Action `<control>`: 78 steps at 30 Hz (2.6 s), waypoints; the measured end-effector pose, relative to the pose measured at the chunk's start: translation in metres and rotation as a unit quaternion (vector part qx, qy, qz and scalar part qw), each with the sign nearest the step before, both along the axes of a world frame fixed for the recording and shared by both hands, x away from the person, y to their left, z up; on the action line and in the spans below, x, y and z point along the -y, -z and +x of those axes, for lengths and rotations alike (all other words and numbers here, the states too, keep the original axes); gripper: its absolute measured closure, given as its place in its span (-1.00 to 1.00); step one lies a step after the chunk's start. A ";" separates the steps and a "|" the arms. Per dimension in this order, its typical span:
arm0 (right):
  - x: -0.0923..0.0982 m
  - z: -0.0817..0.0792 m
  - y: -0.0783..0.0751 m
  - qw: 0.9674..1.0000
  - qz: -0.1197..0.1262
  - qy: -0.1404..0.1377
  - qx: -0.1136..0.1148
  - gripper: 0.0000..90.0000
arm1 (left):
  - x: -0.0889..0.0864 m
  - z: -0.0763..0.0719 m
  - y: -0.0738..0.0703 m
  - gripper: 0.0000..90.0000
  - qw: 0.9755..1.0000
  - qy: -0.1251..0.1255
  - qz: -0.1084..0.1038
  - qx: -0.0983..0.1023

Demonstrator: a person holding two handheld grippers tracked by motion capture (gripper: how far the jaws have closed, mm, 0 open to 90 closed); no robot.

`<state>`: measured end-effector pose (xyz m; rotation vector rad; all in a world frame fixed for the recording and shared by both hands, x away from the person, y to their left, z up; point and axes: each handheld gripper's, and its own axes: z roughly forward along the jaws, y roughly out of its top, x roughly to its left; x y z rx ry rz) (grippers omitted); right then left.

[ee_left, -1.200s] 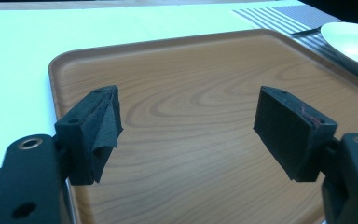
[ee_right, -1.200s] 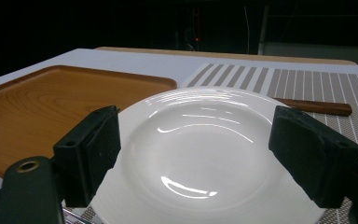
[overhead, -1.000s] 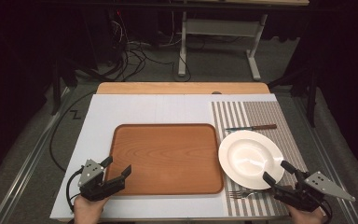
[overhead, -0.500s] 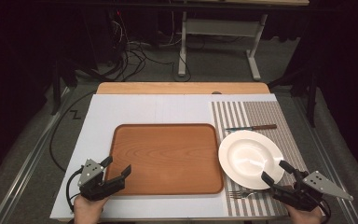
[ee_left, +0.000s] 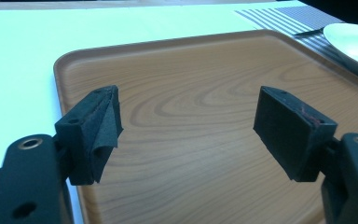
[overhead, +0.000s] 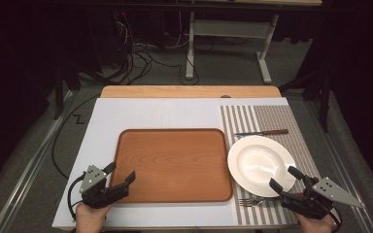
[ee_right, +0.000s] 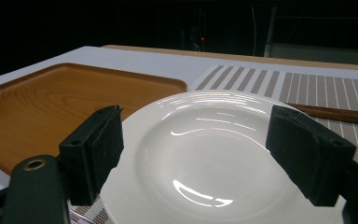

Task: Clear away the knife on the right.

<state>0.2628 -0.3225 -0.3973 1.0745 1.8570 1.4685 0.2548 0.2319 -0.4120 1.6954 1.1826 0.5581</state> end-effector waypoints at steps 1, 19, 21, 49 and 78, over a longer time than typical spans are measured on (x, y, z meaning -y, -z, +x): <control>0.000 0.000 0.000 1.000 0.000 0.000 0.000 -0.56 | 0.000 0.000 0.000 -0.46 1.000 -0.001 0.000 0.000; -0.015 0.012 -0.015 0.999 -0.022 -0.027 -0.003 -0.55 | -0.001 0.000 0.000 -0.46 1.000 -0.013 0.004 0.006; -0.015 0.013 -0.015 0.999 -0.023 -0.027 -0.004 -0.55 | -0.001 0.001 0.000 -0.46 1.000 -0.015 0.004 0.007; -0.026 0.050 -0.036 0.999 -0.038 -0.024 -0.003 -0.54 | 0.000 0.000 0.001 -0.47 1.000 -0.011 0.013 0.008; -0.032 0.099 -0.038 0.997 -0.056 0.026 -0.046 -0.44 | 0.003 0.000 0.001 -0.47 1.000 -0.003 0.018 0.003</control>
